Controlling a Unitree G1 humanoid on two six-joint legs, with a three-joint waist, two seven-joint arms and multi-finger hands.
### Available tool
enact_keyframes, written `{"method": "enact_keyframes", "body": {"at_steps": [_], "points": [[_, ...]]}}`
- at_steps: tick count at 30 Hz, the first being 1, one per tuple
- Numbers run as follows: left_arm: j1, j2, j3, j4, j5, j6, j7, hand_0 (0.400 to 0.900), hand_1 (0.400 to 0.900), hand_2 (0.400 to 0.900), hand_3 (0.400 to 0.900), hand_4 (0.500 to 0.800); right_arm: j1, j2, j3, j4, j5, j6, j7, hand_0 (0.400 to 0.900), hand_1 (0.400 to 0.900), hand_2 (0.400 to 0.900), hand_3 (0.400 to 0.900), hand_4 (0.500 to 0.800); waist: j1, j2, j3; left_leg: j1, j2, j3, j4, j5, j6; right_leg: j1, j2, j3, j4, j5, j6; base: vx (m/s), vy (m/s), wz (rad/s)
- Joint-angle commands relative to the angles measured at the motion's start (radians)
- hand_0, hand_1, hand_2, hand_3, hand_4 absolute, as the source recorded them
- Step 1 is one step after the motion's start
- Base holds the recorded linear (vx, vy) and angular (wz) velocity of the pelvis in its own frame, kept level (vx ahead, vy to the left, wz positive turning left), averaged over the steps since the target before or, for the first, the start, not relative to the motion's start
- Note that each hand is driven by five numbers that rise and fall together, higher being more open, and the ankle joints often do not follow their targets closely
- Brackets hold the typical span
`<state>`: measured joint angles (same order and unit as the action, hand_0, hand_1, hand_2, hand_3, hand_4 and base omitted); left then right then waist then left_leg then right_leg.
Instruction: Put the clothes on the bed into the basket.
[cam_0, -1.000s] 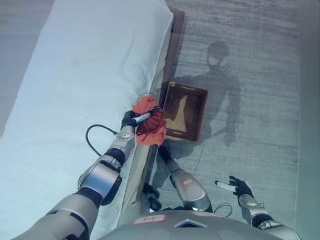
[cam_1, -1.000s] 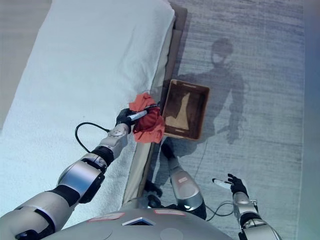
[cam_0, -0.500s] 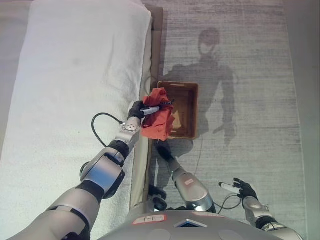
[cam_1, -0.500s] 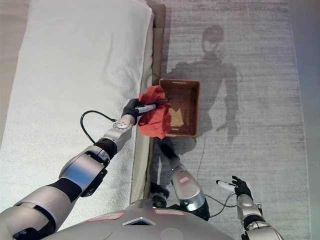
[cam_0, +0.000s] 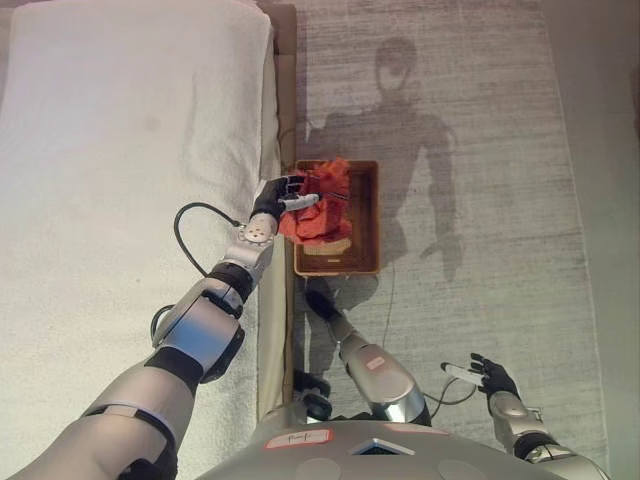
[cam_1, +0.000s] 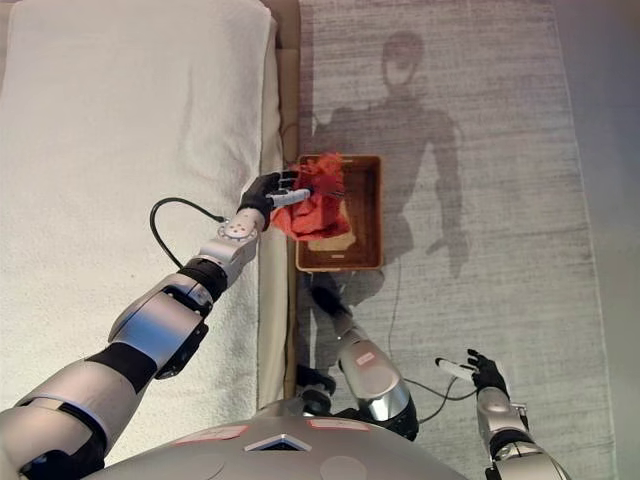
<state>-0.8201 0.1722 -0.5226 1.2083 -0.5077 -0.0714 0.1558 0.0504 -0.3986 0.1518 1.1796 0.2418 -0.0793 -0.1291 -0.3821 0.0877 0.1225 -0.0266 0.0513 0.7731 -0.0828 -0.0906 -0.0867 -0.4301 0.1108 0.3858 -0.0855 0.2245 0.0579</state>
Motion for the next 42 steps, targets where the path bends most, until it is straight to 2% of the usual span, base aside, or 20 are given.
{"method": "enact_keyframes", "body": {"at_steps": [1,7,12,18,20,21,22,23,24,26,27,29,30,32,34,37,42], "points": [[-0.095,-0.005,0.068,-0.036,-0.007,-0.107,0.021,0.900,0.900,0.900,0.900,0.800,0.053,-0.072,-0.027,0.044,0.043,-0.021,-0.039,0.900,0.900,0.900,0.900,0.800,-0.028,0.003,-0.043,0.015,0.044,-0.060,0.118,-0.079,-0.017,0.035,-0.020,-0.057,0.020,-0.066,0.088,0.00,0.000,0.00],[-0.062,-0.022,0.077,-0.046,-0.039,-0.115,0.008,0.900,0.900,0.900,0.900,0.800,0.065,-0.057,-0.028,0.048,0.045,-0.025,-0.036,0.900,0.900,0.900,0.900,0.800,-0.017,0.003,-0.045,0.007,0.048,-0.082,0.135,-0.081,-0.020,0.042,-0.030,-0.074,0.025,-0.071,0.085,-0.02,-0.021,0.13],[-0.035,-0.017,0.078,-0.037,-0.023,-0.106,0.003,0.900,0.900,0.900,0.900,0.800,0.065,-0.050,-0.025,0.052,0.045,-0.024,-0.034,0.900,0.900,0.900,0.900,0.800,-0.007,0.005,-0.043,-0.004,0.047,-0.114,0.144,-0.080,-0.018,0.053,-0.042,-0.099,0.028,-0.076,0.083,-0.04,-0.012,0.26],[0.066,0.011,0.109,0.002,0.020,-0.077,-0.002,0.900,0.900,0.900,0.900,0.800,0.048,-0.022,-0.016,0.064,0.048,-0.017,-0.020,0.900,0.900,0.900,0.900,0.800,0.035,0.006,-0.027,0.048,0.034,-0.191,0.121,-0.061,-0.014,0.133,-0.072,-0.166,0.033,-0.100,0.077,-0.04,0.011,0.46],[0.100,0.026,0.102,0.016,0.088,-0.067,-0.006,0.900,0.900,0.900,0.900,0.800,0.034,-0.015,-0.010,0.071,0.048,-0.013,-0.016,0.900,0.900,0.900,0.900,0.800,0.049,0.004,-0.022,0.072,0.027,-0.215,0.108,-0.053,-0.012,0.167,-0.076,-0.185,0.032,-0.107,0.075,-0.05,0.026,0.38],[0.101,0.026,0.102,0.015,0.088,-0.066,-0.006,0.900,0.900,0.900,0.900,0.800,0.033,-0.015,-0.009,0.072,0.048,-0.013,-0.016,0.900,0.900,0.900,0.900,0.800,0.048,0.003,-0.021,0.074,0.027,-0.216,0.107,-0.052,-0.012,0.169,-0.076,-0.186,0.031,-0.108,0.075,-0.08,0.042,0.41],[0.148,0.047,0.104,0.023,0.173,-0.060,0.008,0.900,0.900,0.900,0.900,0.800,0.016,-0.009,-0.005,0.080,0.043,-0.010,-0.009,0.900,0.900,0.900,0.900,0.800,0.074,0.004,-0.020,0.090,0.021,-0.240,0.097,-0.046,-0.008,0.194,-0.084,-0.211,0.029,-0.117,0.073,-0.05,0.030,0.30],[0.148,0.047,0.104,0.022,0.173,-0.060,0.008,0.900,0.900,0.900,0.900,0.800,0.016,-0.009,-0.005,0.080,0.043,-0.010,-0.009,0.900,0.900,0.900,0.900,0.800,0.072,0.003,-0.019,0.091,0.021,-0.241,0.097,-0.045,-0.008,0.196,-0.085,-0.212,0.029,-0.117,0.073,-0.10,0.065,0.48],[0.223,0.066,0.138,0.038,0.192,-0.058,0.005,0.900,0.900,0.900,0.900,0.800,-0.011,0.004,0.008,0.088,0.039,-0.009,-0.004,0.900,0.900,0.900,0.900,0.800,0.097,-0.002,-0.018,0.108,0.013,-0.257,0.088,-0.042,-0.002,0.221,-0.088,-0.225,0.028,-0.121,0.072,-0.09,0.072,0.25],[0.293,0.079,0.168,0.048,0.215,-0.049,0.003,0.900,0.900,0.900,0.900,0.800,-0.034,0.014,0.019,0.095,0.030,-0.007,0.001,0.900,0.900,0.900,0.900,0.800,0.122,-0.008,-0.018,0.122,0.007,-0.274,0.077,-0.033,0.002,0.243,-0.095,-0.243,0.027,-0.126,0.071,-0.09,0.066,0.24],[0.294,0.080,0.168,0.047,0.215,-0.049,0.003,0.900,0.900,0.900,0.900,0.800,-0.034,0.014,0.019,0.095,0.030,-0.008,0.001,0.900,0.900,0.900,0.900,0.800,0.121,-0.008,-0.017,0.123,0.007,-0.274,0.076,-0.032,0.002,0.244,-0.095,-0.243,0.026,-0.126,0.071,-0.09,0.061,0.26],[0.416,0.103,0.186,0.058,0.281,-0.044,-0.016,0.900,0.900,0.900,0.900,0.800,-0.067,0.023,0.034,0.101,0.008,-0.003,0.004,0.900,0.900,0.900,0.900,0.800,0.157,-0.018,-0.024,0.140,0.001,-0.302,0.053,-0.016,0.008,0.274,-0.103,-0.268,0.027,-0.134,0.067,-0.09,0.066,0.29],[0.417,0.103,0.187,0.057,0.281,-0.044,-0.016,0.900,0.900,0.900,0.900,0.800,-0.067,0.023,0.035,0.101,0.008,-0.003,0.004,0.900,0.900,0.900,0.900,0.800,0.156,-0.018,-0.024,0.141,0.001,-0.303,0.053,-0.016,0.008,0.274,-0.103,-0.268,0.027,-0.135,0.067,-0.08,0.061,0.31],[0.524,0.110,0.225,0.061,0.301,-0.037,-0.032,0.900,0.900,0.900,0.900,0.800,-0.088,0.027,0.043,0.108,-0.017,-0.001,0.005,0.900,0.900,0.900,0.900,0.800,0.193,-0.025,-0.032,0.157,-0.004,-0.329,0.032,-0.006,0.014,0.302,-0.110,-0.296,0.028,-0.145,0.064,-0.09,0.084,0.34],[0.589,0.103,0.238,0.067,0.313,-0.037,-0.050,0.900,0.900,0.900,0.900,0.800,-0.099,0.028,0.043,0.104,-0.020,0.002,0.006,0.900,0.900,0.900,0.900,0.800,0.208,-0.028,-0.036,0.166,-0.007,-0.348,0.023,-0.002,0.019,0.318,-0.115,-0.310,0.031,-0.150,0.063,-0.08,0.087,0.30],[0.634,0.099,0.247,0.080,0.343,-0.033,-0.057,0.900,0.900,0.900,0.900,0.800,-0.109,0.032,0.050,0.108,-0.032,0.003,0.009,0.900,0.900,0.900,0.900,0.800,0.229,-0.040,-0.041,0.163,-0.013,-0.355,0.014,0.021,0.026,0.322,-0.123,-0.322,0.030,-0.141,0.057,-0.11,0.038,0.20],[0.702,0.082,0.273,0.165,0.406,-0.007,-0.087,0.900,0.900,0.900,0.900,0.800,-0.136,0.047,0.073,0.125,-0.072,0.019,0.022,0.900,0.900,0.900,0.900,0.800,0.260,-0.049,-0.046,0.172,-0.021,-0.405,-0.004,0.031,0.035,0.352,-0.137,-0.361,0.036,-0.153,0.056,-0.05,0.065,0.29]]}}
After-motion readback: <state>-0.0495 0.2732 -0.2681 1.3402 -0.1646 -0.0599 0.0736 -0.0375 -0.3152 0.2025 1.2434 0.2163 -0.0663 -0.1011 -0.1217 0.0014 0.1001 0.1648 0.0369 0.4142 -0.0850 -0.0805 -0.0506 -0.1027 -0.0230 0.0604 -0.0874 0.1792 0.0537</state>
